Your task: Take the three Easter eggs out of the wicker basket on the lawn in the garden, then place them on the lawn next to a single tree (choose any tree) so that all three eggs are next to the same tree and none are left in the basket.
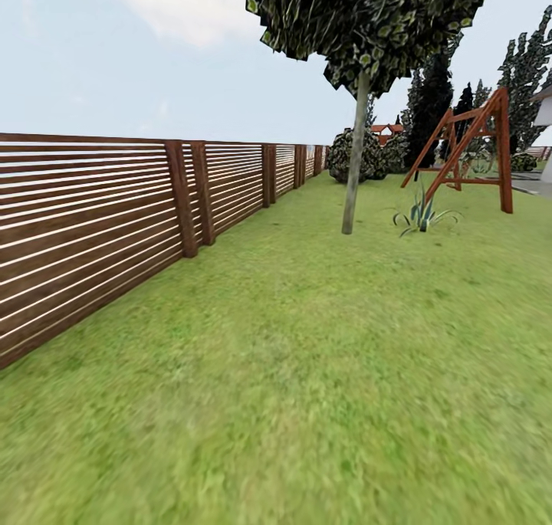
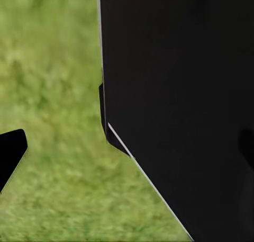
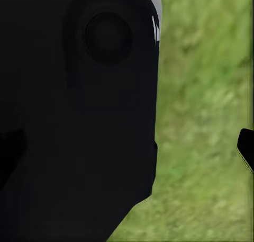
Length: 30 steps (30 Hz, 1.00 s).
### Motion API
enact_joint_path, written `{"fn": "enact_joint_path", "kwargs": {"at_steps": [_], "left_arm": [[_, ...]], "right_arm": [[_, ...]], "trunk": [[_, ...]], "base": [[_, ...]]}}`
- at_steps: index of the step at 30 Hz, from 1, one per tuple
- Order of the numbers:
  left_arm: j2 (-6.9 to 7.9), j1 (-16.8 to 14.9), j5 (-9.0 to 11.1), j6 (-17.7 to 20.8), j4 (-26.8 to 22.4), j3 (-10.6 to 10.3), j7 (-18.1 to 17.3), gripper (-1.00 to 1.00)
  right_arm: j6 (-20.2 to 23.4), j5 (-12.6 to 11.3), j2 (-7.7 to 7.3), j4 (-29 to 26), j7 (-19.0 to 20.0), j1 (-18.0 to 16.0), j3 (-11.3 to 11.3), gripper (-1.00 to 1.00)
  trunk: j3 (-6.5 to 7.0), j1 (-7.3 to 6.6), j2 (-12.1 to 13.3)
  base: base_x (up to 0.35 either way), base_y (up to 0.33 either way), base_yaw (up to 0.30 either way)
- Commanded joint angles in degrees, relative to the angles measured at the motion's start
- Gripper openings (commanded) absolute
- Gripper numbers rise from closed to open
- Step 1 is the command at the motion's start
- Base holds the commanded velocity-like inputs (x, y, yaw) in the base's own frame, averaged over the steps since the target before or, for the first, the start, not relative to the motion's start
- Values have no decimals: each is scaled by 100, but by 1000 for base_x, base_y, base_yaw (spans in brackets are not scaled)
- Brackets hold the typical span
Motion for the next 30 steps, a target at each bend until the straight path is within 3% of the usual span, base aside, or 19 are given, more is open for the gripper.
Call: {"fn": "enact_joint_path", "kwargs": {"at_steps": [1,30], "left_arm": [[1,4,1,0,-12,2,1,100],[1,4,1,0,-12,-2,1,100]], "right_arm": [[-2,0,0,12,-2,-8,2,100],[-6,5,0,12,-2,-8,2,100]], "trunk": [[-4,3,-2],[-4,3,-2]], "base": [[333,0,0],[333,0,-33]]}}
